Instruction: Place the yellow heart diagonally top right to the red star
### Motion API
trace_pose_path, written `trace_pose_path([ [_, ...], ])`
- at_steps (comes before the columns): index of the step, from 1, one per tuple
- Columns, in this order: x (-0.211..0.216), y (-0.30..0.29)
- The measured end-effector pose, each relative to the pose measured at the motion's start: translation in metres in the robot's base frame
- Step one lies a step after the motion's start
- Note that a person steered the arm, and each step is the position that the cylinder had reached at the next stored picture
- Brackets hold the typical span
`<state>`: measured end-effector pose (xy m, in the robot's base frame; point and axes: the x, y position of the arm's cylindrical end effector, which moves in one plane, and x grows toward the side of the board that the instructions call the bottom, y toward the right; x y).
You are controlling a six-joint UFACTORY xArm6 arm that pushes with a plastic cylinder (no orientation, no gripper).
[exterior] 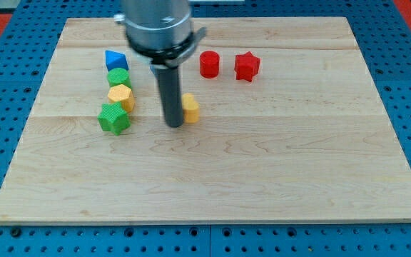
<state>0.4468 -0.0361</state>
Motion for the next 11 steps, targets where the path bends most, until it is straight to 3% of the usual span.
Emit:
trace_pose_path([
  [2, -0.022, -0.036],
  [4, -0.046, 0.125],
  [5, -0.026, 0.130],
  [8, -0.155, 0.167],
  [9, -0.176, 0.167],
  [11, -0.161, 0.216],
])
